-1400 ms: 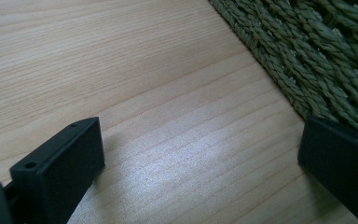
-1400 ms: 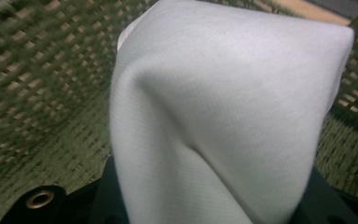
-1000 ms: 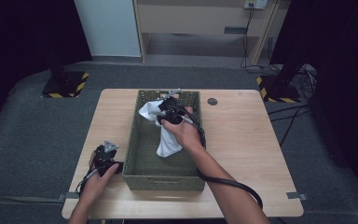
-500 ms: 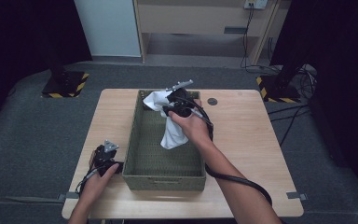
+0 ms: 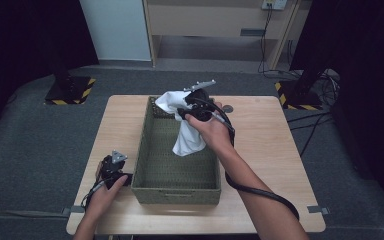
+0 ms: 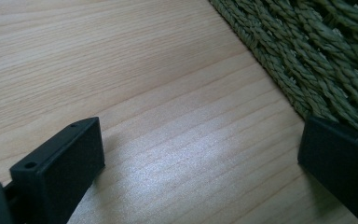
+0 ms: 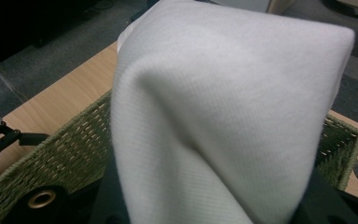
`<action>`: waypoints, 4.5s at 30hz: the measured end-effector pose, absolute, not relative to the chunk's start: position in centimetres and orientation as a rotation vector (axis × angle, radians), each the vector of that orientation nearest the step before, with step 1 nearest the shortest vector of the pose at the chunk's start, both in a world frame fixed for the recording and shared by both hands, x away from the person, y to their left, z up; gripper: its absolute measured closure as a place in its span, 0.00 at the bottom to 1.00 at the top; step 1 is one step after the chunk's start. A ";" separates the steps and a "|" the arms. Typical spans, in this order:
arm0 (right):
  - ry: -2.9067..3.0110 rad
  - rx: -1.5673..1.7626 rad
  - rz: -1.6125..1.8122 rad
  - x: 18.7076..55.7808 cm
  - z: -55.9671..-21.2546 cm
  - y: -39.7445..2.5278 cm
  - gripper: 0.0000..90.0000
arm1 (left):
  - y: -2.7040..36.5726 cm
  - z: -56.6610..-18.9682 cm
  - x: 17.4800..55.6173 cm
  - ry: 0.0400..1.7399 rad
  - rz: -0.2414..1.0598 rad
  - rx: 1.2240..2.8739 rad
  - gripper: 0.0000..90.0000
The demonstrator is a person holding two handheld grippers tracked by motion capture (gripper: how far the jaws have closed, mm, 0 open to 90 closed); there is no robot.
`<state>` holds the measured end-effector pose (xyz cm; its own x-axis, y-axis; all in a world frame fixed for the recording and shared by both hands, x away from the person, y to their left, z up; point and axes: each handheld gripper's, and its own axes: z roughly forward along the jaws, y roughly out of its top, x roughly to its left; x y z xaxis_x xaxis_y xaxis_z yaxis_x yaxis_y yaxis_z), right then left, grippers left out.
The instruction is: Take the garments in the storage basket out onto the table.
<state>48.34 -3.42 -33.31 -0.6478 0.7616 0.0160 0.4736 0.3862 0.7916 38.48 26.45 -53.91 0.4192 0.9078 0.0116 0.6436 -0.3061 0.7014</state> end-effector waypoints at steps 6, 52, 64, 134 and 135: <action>2.290 1.077 1.167 48.3 -32.8 -4.7 0.67 | 26.4 -53.9 38.5 1.308 0.551 2.054 0.00; 2.210 1.254 1.196 48.4 -31.2 -15.9 0.67 | 26.4 -53.9 38.5 1.308 0.549 2.052 0.00; 2.193 1.318 1.151 49.1 -32.4 -18.3 0.67 | 26.4 -53.9 38.5 1.311 0.549 2.051 0.00; 2.260 1.615 0.769 56.3 -48.9 -22.3 0.58 | 26.4 -53.9 38.5 1.311 0.549 2.054 0.00; 2.259 1.620 0.768 56.3 -49.0 -22.3 0.57 | 26.4 -53.9 38.5 1.311 0.549 2.054 0.00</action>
<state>56.32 -22.32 -49.00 -0.3462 0.9334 0.0946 0.7976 0.2397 0.5536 38.54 26.42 -53.92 0.4171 0.9088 0.0104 0.6447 -0.3039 0.7014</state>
